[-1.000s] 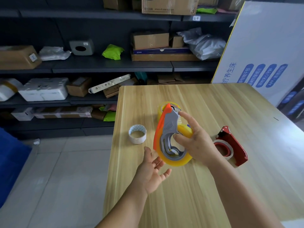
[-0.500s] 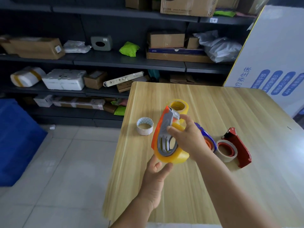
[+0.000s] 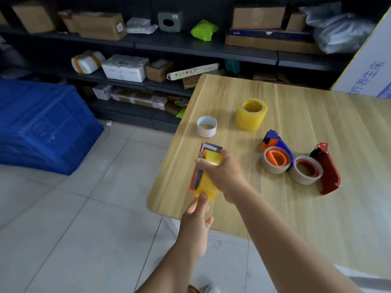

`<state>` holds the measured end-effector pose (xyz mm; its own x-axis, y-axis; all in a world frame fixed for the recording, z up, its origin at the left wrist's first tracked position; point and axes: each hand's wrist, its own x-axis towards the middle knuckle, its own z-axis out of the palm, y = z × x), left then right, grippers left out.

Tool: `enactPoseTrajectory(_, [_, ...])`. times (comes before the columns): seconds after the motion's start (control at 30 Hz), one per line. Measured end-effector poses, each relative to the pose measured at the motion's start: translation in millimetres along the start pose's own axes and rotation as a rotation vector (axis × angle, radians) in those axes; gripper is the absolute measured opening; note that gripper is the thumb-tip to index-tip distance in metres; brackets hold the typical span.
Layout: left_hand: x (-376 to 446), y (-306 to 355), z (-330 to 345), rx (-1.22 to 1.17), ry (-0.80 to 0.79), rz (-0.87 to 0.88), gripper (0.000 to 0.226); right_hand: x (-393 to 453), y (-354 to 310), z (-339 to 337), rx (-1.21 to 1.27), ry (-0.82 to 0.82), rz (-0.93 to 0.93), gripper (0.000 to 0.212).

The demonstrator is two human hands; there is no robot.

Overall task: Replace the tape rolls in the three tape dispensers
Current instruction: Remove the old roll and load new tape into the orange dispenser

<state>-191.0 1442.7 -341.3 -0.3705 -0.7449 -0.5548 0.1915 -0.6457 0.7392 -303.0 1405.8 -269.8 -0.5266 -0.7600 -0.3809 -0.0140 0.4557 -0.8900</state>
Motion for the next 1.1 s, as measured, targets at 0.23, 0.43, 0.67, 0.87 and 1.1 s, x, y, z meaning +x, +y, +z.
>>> enactPoseTrajectory(0.23, [-7, -9, -35, -0.056, 0.069, -0.125, 0.063, -10, 23, 26, 0.057, -0.108, 0.138, 0.068])
enactPoseTrajectory(0.43, [-3, -11, -65, -0.025, 0.022, -0.187, 0.068, -14, 34, 46, 0.217, -0.149, 0.203, 0.058])
enactPoseTrajectory(0.67, [7, -3, -81, 0.010, -0.003, -0.237, 0.081, -15, 38, 65, 0.314, -0.090, 0.228, 0.049])
enactPoseTrajectory(0.87, [17, 4, -81, 0.015, -0.016, -0.270, 0.089, -4, 39, 70, 0.318, -0.070, 0.223, 0.010])
enactPoseTrajectory(1.1, [26, 4, -84, 0.057, -0.018, -0.320, 0.081, 7, 45, 78, 0.279, -0.062, 0.236, 0.034])
